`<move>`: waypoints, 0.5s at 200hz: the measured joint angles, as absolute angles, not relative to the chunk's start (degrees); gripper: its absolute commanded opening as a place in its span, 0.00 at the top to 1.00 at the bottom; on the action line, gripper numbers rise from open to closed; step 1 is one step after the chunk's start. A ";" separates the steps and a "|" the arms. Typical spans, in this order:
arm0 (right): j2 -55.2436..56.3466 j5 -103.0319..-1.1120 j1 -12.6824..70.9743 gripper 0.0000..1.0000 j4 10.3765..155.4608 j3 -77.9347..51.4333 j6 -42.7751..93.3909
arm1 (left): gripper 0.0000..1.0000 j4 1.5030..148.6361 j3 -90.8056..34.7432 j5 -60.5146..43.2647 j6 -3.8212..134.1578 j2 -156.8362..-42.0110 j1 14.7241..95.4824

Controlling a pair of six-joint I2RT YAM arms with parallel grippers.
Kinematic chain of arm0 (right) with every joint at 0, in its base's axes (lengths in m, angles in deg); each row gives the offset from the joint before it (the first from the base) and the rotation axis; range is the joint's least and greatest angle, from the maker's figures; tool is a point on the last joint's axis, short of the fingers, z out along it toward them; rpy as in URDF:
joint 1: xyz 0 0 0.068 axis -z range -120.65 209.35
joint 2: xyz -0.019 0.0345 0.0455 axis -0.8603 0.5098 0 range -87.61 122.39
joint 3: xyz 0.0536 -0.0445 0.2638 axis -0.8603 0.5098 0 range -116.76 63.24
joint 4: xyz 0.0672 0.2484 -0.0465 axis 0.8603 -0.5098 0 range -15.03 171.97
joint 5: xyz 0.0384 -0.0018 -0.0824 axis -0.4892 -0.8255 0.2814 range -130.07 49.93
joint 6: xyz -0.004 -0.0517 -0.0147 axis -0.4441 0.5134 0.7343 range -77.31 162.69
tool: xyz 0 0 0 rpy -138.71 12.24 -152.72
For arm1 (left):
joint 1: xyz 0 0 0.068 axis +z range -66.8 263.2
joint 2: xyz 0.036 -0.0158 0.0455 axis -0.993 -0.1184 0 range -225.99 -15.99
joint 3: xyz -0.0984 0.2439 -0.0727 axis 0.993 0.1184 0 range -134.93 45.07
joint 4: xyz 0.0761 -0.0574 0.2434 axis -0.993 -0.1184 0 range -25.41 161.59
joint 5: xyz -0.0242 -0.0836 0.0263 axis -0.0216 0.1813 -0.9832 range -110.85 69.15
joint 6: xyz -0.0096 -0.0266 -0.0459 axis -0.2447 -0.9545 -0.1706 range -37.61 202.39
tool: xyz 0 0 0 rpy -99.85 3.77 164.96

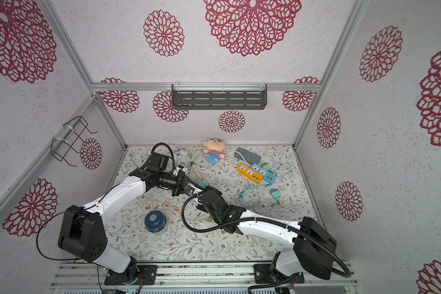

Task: Charge the cordless meat grinders
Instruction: Pick up the charging cable from the center of the board.

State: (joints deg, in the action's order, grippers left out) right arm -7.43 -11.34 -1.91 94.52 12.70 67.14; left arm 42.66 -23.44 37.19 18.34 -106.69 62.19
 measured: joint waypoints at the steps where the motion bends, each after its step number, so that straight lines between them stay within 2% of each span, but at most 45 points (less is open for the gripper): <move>1: -7.43 -11.34 -1.91 1.00 94.52 12.70 67.14 | 0.88 42.66 -23.44 37.21 18.34 -106.69 62.19; 11: -7.43 -11.32 -1.93 1.00 94.52 12.72 67.14 | 0.86 42.73 -23.44 37.32 18.34 -106.69 62.19; 41: -7.47 -11.36 -2.19 1.00 94.79 12.96 67.12 | 0.67 43.14 -23.26 37.06 18.49 -106.69 62.23; 49: -7.47 -11.36 -2.32 1.00 94.81 12.96 67.12 | 0.65 43.32 -23.24 36.90 18.49 -106.69 62.27; 63: -7.47 -11.36 -2.45 1.00 94.90 12.96 67.12 | 0.67 43.38 -23.22 36.68 18.47 -106.69 62.45; 100: -7.47 -11.30 -2.47 1.00 94.98 12.96 67.12 | 0.85 43.73 -22.98 36.38 18.29 -106.69 62.67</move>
State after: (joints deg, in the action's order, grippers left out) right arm -7.47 -11.30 -2.47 94.98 12.96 67.12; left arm 43.73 -22.98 36.38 18.29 -106.69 62.67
